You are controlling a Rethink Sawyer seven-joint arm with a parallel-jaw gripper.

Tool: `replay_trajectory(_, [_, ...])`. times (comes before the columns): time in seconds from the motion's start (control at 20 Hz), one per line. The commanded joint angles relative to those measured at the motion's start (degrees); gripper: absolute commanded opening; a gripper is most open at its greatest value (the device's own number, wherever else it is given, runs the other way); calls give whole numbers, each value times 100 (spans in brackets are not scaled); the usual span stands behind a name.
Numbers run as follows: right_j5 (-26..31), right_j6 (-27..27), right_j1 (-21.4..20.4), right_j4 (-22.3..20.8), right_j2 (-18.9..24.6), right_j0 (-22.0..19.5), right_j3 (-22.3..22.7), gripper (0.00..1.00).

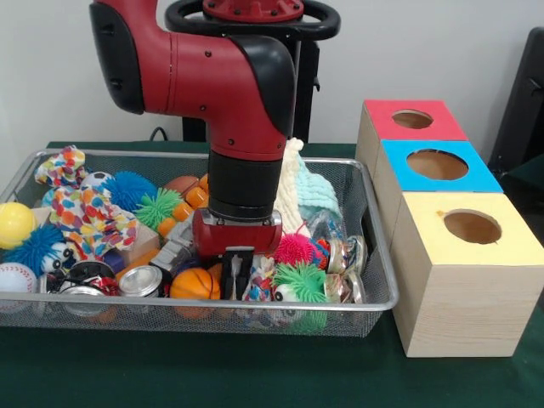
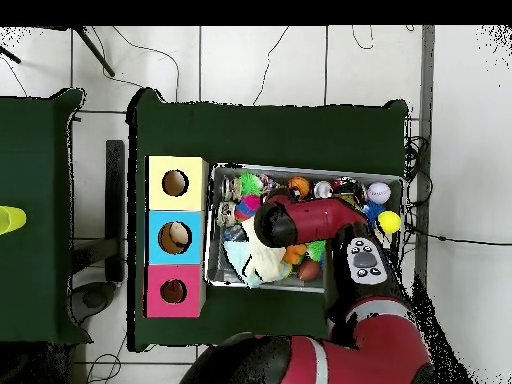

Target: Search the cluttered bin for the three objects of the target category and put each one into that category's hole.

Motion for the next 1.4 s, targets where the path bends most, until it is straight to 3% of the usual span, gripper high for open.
replay_trajectory(0.05, [873,-25,704,-546,-436,291,475,0])
replay_trajectory(0.5, [917,-201,692,-470,-544,379,513,0])
replay_trajectory(1.0, [1934,-971,-1057,-21,227,-226,2016,0])
replay_trajectory(1.2, [2517,-1158,-1715,209,528,-409,2431,0])
replay_trajectory(1.4, [2873,-1224,-2063,286,731,-545,2588,0])
